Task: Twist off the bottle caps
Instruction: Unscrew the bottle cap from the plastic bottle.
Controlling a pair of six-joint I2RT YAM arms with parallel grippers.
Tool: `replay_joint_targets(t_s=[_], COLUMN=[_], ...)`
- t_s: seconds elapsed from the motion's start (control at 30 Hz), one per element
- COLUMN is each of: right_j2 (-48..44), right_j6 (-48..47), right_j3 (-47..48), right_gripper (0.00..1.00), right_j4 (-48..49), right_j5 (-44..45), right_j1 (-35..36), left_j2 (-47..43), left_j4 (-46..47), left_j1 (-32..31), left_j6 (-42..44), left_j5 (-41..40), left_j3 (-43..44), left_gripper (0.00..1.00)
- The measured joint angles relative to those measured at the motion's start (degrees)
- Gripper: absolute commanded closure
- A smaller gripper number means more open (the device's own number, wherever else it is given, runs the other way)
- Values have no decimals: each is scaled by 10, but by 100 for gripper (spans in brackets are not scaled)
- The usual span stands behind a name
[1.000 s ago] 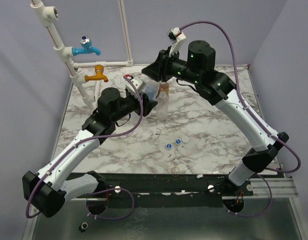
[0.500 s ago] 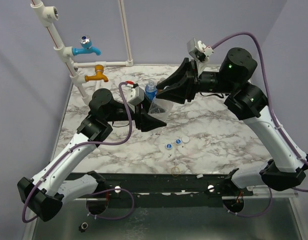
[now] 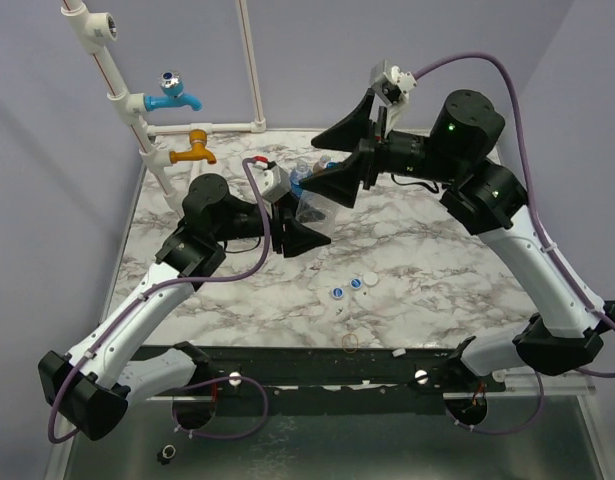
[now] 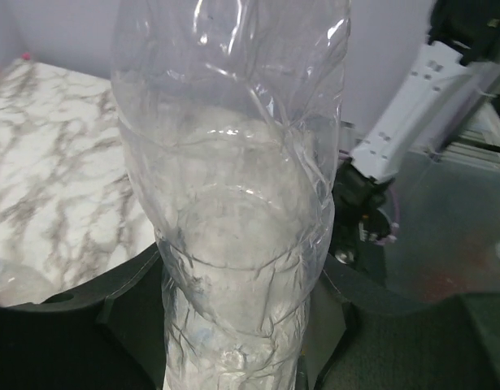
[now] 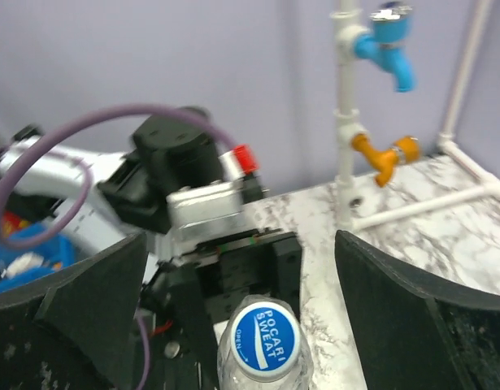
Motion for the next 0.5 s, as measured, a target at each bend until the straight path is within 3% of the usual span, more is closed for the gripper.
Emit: replay_joint_targets(t_s=[0.3, 0.5], right_j2=[46, 89], right_j6=[69, 84], right_j3=[40, 80], right_gripper=[0, 2], right_j4=[-28, -61], right_j5=[218, 274], right_j1=[0, 0], left_j2=[3, 5], left_j4=[-16, -17], left_j1=[0, 2], left_j6=[66, 87], left_j5=[-248, -343], left_j3=[-8, -11], left_gripper=[100, 100])
